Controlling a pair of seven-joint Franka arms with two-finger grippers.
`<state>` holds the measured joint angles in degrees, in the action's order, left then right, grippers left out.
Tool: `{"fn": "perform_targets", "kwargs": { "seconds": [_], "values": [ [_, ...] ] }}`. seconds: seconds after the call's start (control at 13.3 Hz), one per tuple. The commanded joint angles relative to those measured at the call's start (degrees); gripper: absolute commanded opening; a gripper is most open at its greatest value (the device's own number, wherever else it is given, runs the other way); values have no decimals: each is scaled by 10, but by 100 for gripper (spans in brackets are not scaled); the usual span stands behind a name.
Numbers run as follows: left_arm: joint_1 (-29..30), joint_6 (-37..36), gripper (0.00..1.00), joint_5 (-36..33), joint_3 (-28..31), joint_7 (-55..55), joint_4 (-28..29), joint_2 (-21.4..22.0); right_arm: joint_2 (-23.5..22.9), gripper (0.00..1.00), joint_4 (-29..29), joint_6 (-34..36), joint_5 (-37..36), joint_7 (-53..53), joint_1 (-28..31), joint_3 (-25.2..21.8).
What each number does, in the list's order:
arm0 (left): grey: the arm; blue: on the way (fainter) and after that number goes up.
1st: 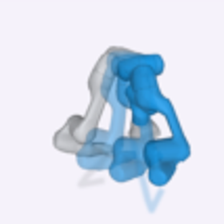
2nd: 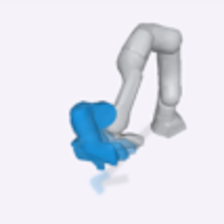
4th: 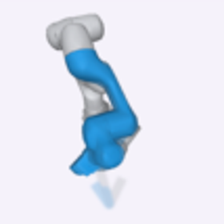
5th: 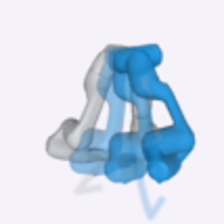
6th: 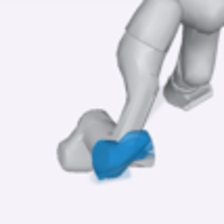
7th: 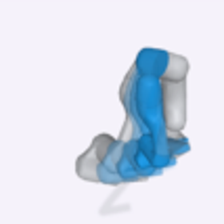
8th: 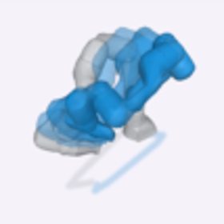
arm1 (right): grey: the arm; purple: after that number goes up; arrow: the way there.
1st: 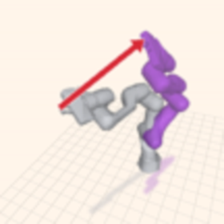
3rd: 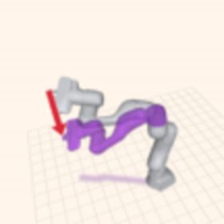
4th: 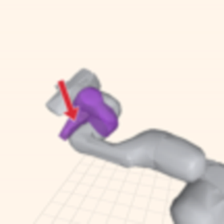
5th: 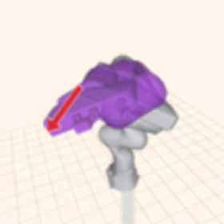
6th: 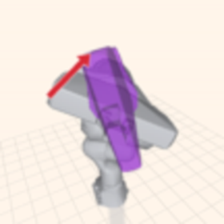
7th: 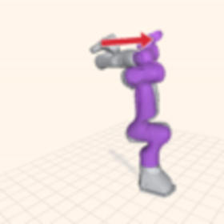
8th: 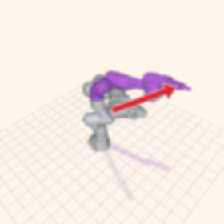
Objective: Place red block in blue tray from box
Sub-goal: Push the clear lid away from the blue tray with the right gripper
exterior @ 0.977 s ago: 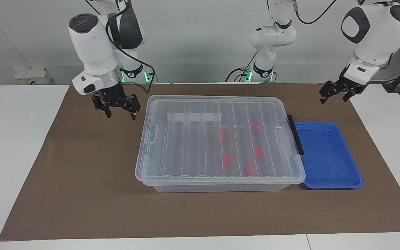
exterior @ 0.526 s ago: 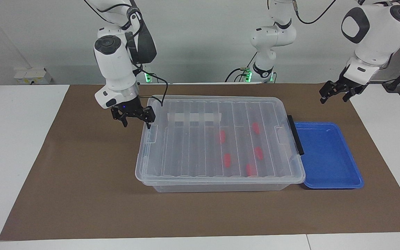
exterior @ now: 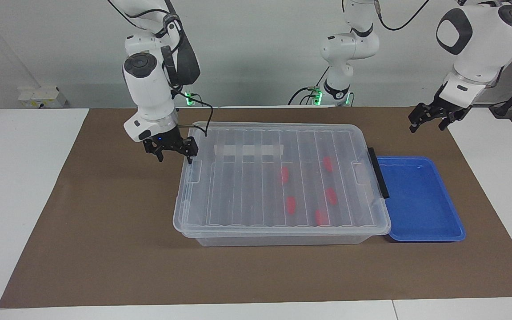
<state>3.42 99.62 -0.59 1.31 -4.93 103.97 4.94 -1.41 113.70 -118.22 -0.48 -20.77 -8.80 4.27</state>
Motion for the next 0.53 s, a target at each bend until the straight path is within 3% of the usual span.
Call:
{"fn": "perform_targets", "kwargs": {
  "seconds": [0.0,0.45],
  "values": [
    [-3,-2,100,-2,-4,0,-10,6,25,100,26,-2,-2,28,31,1],
    [-14,3,100,2,-5,0,-14,3,30,100,28,16,-2,183,118,1]
  ]
}}
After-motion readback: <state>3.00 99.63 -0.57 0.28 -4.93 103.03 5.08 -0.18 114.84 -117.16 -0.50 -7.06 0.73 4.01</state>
